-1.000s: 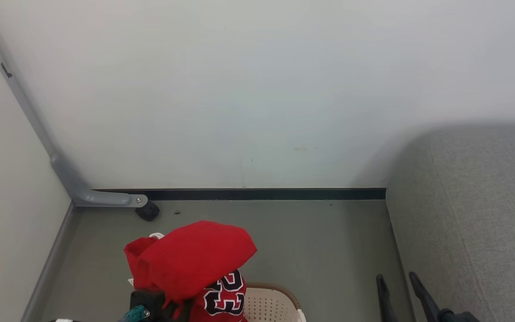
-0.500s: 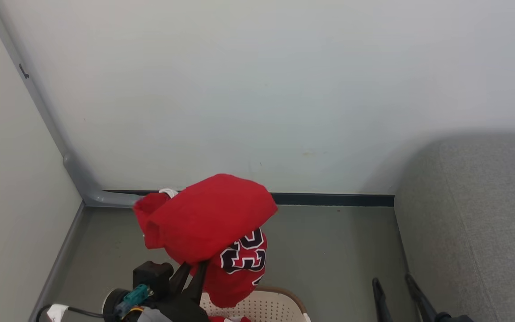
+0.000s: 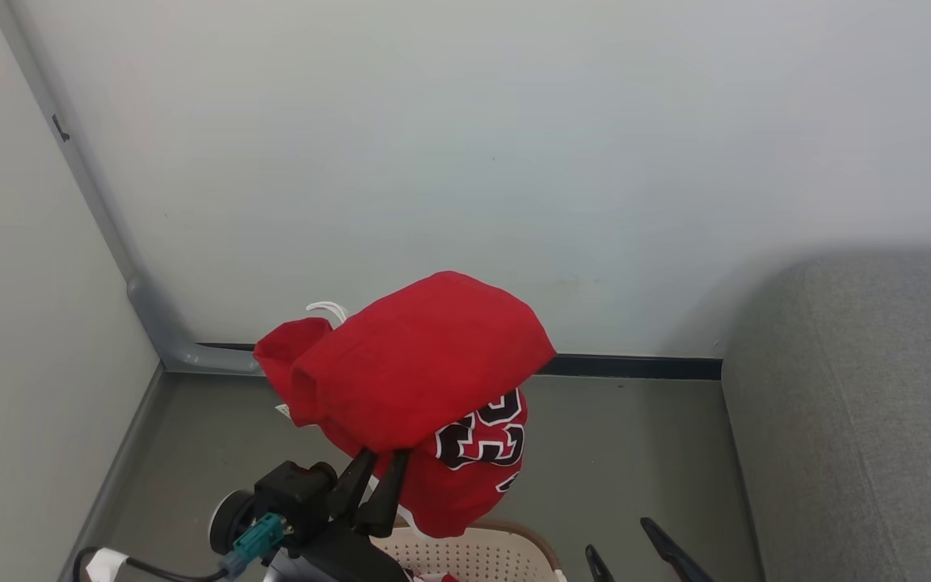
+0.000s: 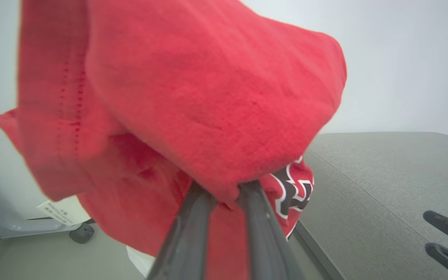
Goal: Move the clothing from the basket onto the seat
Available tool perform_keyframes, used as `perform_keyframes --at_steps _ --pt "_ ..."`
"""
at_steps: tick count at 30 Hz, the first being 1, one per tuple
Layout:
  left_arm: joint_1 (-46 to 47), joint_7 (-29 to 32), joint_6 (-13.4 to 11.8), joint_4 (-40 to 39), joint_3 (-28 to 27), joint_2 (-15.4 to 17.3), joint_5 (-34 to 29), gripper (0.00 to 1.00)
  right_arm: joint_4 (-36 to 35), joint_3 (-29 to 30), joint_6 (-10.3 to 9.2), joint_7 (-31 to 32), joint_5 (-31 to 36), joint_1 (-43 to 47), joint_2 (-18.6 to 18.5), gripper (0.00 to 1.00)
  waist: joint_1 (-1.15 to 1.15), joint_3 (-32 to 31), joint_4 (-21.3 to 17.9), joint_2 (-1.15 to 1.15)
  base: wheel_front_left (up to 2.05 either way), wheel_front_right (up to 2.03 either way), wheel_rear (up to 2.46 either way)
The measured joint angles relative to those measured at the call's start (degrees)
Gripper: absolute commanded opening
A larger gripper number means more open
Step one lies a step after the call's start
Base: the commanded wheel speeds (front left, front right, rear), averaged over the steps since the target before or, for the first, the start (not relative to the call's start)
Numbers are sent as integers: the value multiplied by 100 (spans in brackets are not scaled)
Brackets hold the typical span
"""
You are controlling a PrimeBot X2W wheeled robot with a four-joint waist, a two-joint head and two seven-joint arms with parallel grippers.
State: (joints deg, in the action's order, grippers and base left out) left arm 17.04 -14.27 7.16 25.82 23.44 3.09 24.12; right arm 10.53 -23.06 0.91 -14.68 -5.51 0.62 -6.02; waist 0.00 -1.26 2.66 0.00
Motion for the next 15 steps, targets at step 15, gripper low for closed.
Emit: perform_keyframes --at_steps 15 --pt "-59 3 0 -768 823 60 154 0 78 -722 70 -1 927 -620 -57 100 0 18 81 0 0 0 0"
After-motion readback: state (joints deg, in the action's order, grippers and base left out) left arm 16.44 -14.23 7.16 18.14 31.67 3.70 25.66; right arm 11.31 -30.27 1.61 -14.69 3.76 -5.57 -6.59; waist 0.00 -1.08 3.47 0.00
